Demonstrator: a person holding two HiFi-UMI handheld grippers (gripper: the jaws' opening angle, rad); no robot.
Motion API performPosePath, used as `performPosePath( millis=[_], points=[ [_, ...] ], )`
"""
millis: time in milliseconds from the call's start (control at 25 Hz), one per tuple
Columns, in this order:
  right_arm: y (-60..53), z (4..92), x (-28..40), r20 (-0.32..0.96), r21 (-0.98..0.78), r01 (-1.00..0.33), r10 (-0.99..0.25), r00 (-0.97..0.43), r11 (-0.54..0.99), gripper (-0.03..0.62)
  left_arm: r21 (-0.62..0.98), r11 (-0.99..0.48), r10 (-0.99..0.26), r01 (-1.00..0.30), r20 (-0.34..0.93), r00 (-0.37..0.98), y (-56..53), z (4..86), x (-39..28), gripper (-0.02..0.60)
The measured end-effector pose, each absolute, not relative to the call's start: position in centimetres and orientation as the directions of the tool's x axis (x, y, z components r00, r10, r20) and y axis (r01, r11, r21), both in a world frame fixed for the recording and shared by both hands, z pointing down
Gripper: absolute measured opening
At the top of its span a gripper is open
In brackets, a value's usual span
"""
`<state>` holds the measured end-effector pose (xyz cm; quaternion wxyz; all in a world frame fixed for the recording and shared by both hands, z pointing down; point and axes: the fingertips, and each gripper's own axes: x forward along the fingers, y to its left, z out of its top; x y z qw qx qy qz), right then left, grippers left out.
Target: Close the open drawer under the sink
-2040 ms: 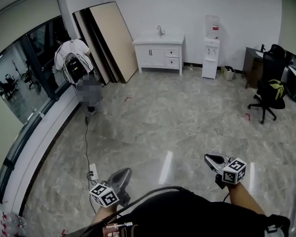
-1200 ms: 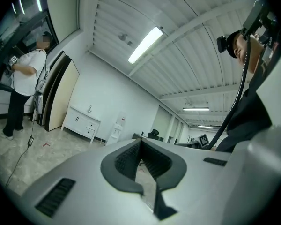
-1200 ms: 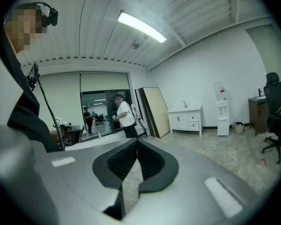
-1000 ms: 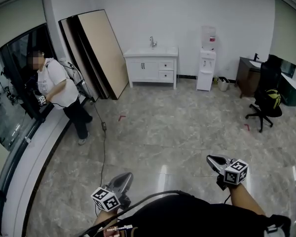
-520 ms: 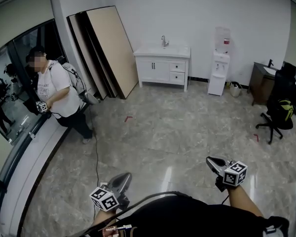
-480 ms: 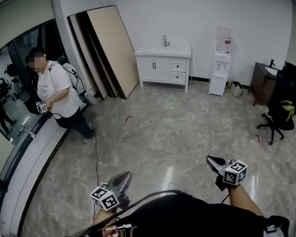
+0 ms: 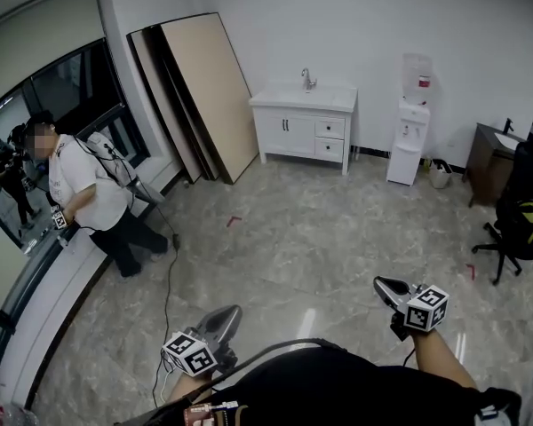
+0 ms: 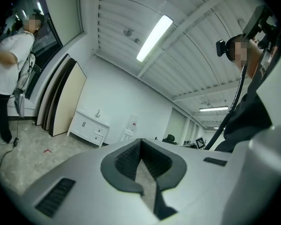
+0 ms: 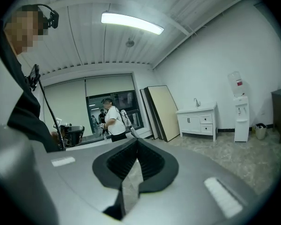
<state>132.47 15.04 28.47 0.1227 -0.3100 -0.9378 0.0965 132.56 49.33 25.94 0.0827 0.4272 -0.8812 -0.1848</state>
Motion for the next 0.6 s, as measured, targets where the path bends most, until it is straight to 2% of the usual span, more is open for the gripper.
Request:
performPosePath(
  millis=[240, 600],
  points=[
    [13.2, 30.3, 129.4, 0.178, -0.293, 0.541, 0.601, -0.779, 0.788, 0.002, 0.403, 0.564, -0.795, -0.721, 0.030, -0.605, 47.1, 26.7, 128.6, 0.000],
    [13.1, 30.8, 123.6, 0.204, -0.283, 0.468, 0.529, -0.824, 0.837, 0.003, 0.446, 0.487, -0.838, -0.751, -0.004, -0.546, 47.1, 28.0, 120.0, 0.000]
  ],
)
